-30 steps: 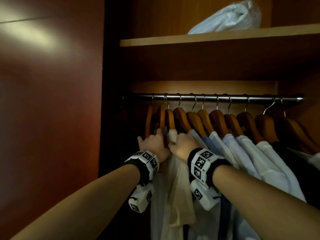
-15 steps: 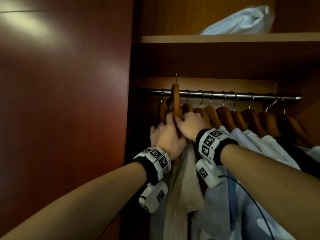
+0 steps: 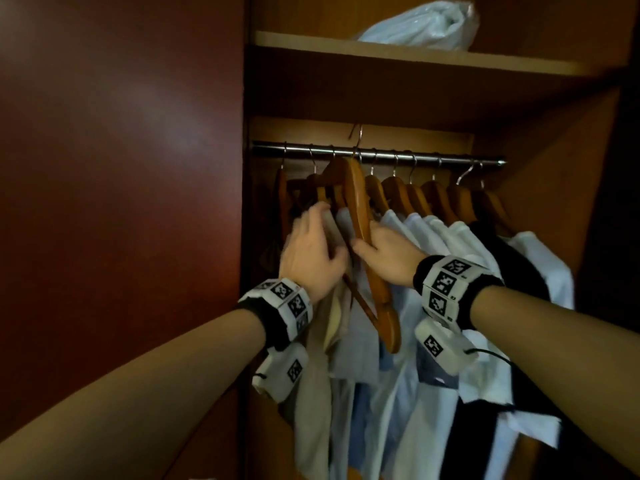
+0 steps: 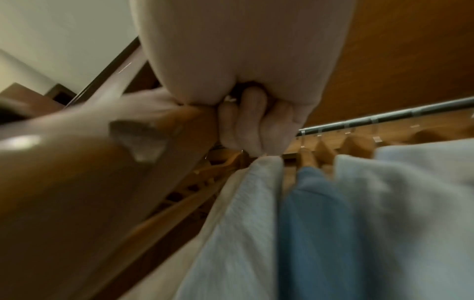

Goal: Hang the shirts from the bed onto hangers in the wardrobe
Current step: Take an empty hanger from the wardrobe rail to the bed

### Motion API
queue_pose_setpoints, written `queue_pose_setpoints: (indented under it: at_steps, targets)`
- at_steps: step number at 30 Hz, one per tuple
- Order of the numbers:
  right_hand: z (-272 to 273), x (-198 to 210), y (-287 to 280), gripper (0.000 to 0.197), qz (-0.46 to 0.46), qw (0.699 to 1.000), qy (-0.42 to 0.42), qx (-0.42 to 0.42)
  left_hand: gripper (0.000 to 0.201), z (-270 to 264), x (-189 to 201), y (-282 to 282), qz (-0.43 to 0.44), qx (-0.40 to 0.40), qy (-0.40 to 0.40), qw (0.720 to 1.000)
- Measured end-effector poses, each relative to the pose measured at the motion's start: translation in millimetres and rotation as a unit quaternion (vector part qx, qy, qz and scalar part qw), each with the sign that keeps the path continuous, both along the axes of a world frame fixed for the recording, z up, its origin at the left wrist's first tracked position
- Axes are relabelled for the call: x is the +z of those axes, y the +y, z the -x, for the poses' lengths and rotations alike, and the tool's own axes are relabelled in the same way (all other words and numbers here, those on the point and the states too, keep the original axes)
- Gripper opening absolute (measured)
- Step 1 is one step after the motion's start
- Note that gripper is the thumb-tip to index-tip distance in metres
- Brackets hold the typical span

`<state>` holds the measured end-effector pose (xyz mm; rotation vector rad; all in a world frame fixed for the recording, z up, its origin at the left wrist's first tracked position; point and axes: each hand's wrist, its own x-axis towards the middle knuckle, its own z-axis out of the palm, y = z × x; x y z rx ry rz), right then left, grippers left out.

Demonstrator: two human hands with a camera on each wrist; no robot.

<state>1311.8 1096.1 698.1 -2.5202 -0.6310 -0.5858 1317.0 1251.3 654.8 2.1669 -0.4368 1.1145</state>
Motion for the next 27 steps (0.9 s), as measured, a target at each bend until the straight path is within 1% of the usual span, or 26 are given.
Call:
queue_pose_setpoints:
  at_steps: [2, 4, 5, 6, 7, 9, 10, 11, 13, 15, 17, 19, 21, 23, 25, 27]
  targets:
    - [22, -11, -23, 0.020, 0.039, 0.999, 0.002, -0.005, 0.080, 3, 9, -10, -0.020, 0.026, 0.011, 0.999]
    - [52, -22, -47, 0.018, 0.087, 0.996, -0.004, -0.017, 0.093, 11, 21, -22, -0.018, 0.046, 0.010, 0.999]
    - [68, -27, -60, 0.021, 0.101, 0.994, -0.024, -0.027, 0.096, 14, 26, -30, -0.009, 0.051, 0.014, 0.999]
    - [85, -31, -73, 0.029, 0.119, 0.991, -0.042, -0.037, 0.094, 18, 30, -38, 0.000, 0.050, 0.025, 0.998]
    - [103, -34, -85, 0.032, 0.128, 0.990, -0.046, -0.046, 0.085, 22, 33, -48, 0.005, 0.043, 0.039, 0.998]
    - [142, -39, -113, 0.025, 0.111, 0.992, 0.002, -0.057, 0.051, 36, 32, -72, -0.011, 0.030, 0.054, 0.998]
    - [161, -41, -127, 0.026, 0.109, 0.991, 0.026, -0.072, 0.036, 47, 28, -87, -0.033, 0.032, 0.046, 0.998]
    - [180, -44, -143, 0.028, 0.119, 0.987, 0.037, -0.098, 0.026, 60, 23, -104, -0.056, 0.033, 0.033, 0.997]
    - [215, -51, -174, 0.030, 0.151, 0.974, 0.051, -0.161, 0.018, 90, 10, -139, -0.102, 0.025, 0.008, 0.994]
    - [248, -60, -207, 0.030, 0.166, 0.957, 0.069, -0.228, 0.017, 127, -4, -174, -0.146, 0.000, -0.007, 0.989]
    - [277, -72, -237, 0.029, 0.109, 0.951, 0.095, -0.272, 0.016, 165, -16, -208, -0.174, -0.042, -0.009, 0.984]
    - [308, -85, -264, 0.024, -0.016, 0.948, 0.117, -0.295, 0.014, 202, -29, -243, -0.201, -0.084, -0.009, 0.976]
    - [342, -102, -290, 0.026, -0.135, 0.926, 0.126, -0.329, 0.014, 234, -44, -277, -0.229, -0.117, -0.002, 0.966]
    - [379, -121, -315, 0.033, -0.175, 0.900, 0.118, -0.381, 0.018, 263, -60, -311, -0.254, -0.134, 0.024, 0.957]
    - [418, -141, -343, 0.030, -0.187, 0.876, 0.114, -0.430, 0.024, 293, -80, -347, -0.280, -0.152, 0.066, 0.945]
    - [460, -158, -370, 0.027, -0.191, 0.848, 0.122, -0.479, 0.027, 325, -102, -384, -0.289, -0.186, 0.115, 0.932]
